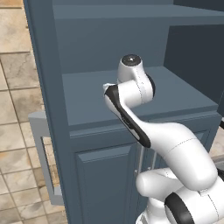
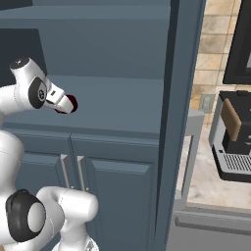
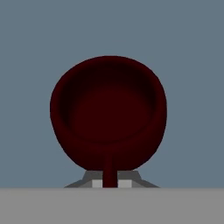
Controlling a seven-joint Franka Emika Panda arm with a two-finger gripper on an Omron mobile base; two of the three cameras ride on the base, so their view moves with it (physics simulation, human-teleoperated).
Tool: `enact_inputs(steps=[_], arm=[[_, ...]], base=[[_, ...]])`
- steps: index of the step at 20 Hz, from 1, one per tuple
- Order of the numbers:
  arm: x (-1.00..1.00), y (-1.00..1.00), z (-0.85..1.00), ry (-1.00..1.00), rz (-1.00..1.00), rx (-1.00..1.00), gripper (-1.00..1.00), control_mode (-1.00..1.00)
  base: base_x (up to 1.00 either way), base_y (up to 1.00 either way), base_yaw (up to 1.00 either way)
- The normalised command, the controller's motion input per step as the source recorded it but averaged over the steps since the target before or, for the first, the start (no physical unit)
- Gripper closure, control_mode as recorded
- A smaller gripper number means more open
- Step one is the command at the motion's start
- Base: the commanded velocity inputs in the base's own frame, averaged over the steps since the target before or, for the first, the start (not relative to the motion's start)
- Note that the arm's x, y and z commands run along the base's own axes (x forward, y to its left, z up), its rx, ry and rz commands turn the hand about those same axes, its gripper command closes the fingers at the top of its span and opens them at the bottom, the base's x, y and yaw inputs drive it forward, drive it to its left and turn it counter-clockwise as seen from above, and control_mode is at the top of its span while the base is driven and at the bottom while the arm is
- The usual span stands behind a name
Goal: There is a tray on the dining counter. Grab the cup, mug, and pitcher and place them on the tray. The pitcher may be placed next to the tray if it cannot fit the tray.
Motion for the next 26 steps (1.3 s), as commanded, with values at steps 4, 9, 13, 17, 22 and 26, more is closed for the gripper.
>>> enact_inputs(steps=[4, 9, 13, 17, 22, 26], arm=[[-0.01, -0.09, 0.02, 0.0, 0.0, 0.01, 1.0, -1.0], [-0.3, -0.08, 0.1, -0.11, 0.03, 0.0, 1.0, -1.0], [-0.54, -0.14, 0.06, -0.1, 0.08, 0.0, 1.0, -1.0], [-0.56, -0.28, 0.18, -0.05, 0.1, 0.05, 1.0, -1.0], [-0.53, -0.37, 0.21, -0.01, 0.14, 0.06, 1.0, -1.0], [-0.67, -0.27, 0.13, 0.0, 0.23, 0.0, 1.0, -1.0]], base=[[0.0, 0.0, 0.0], [0.0, 0.0, 0.0], [0.0, 0.0, 0.0], [0.0, 0.0, 0.0], [0.0, 0.0, 0.0], [0.0, 0.0, 0.0]])
